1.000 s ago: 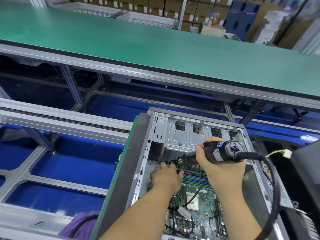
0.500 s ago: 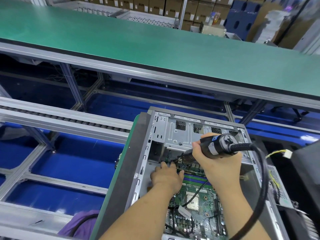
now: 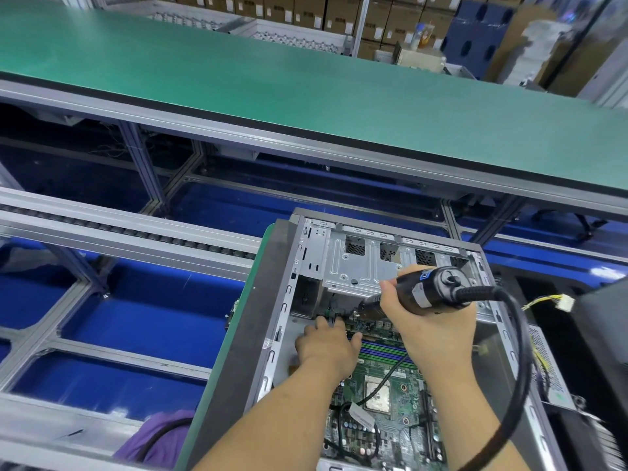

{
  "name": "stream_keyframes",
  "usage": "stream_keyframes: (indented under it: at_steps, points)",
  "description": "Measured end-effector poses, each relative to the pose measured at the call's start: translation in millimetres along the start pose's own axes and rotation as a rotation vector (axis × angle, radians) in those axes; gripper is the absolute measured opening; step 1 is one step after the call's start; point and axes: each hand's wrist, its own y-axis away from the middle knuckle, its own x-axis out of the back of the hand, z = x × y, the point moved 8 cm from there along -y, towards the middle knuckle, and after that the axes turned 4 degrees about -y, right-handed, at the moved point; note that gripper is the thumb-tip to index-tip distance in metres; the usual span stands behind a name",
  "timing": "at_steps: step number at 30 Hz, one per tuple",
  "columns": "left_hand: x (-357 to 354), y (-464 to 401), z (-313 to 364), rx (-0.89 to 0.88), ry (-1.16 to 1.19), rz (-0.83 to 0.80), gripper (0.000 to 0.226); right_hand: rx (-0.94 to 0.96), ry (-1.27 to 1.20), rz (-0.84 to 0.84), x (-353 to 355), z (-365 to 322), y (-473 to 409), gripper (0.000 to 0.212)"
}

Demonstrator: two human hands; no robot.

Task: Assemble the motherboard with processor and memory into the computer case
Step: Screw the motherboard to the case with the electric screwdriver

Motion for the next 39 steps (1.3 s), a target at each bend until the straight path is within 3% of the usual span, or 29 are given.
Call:
stream_keyframes:
  at_steps: [2, 11, 13, 39]
  points:
    - [0.1, 0.2, 0.3, -0.001, 0.002, -0.002, 0.064, -0.045, -0.027, -0.026, 0.9, 7.6, 0.5, 0.011]
    - [-1.3, -1.1, -0.4, 0.0, 0.006, -0.005, 0.064, -0.106, -0.204, 0.116, 7.9, 23.1, 5.7, 0.02]
    - [-2.1, -1.9, -0.3, 0.001, 0.004, -0.006, 0.065, -0.108, -0.186, 0.119, 9.9, 24.2, 6.6, 0.028]
    - [-5.8, -6.4, -0.9, 0.015, -0.011, -0.008, 0.068, -0.088, -0.184, 0.166, 8.4, 21.7, 10.9, 0.03]
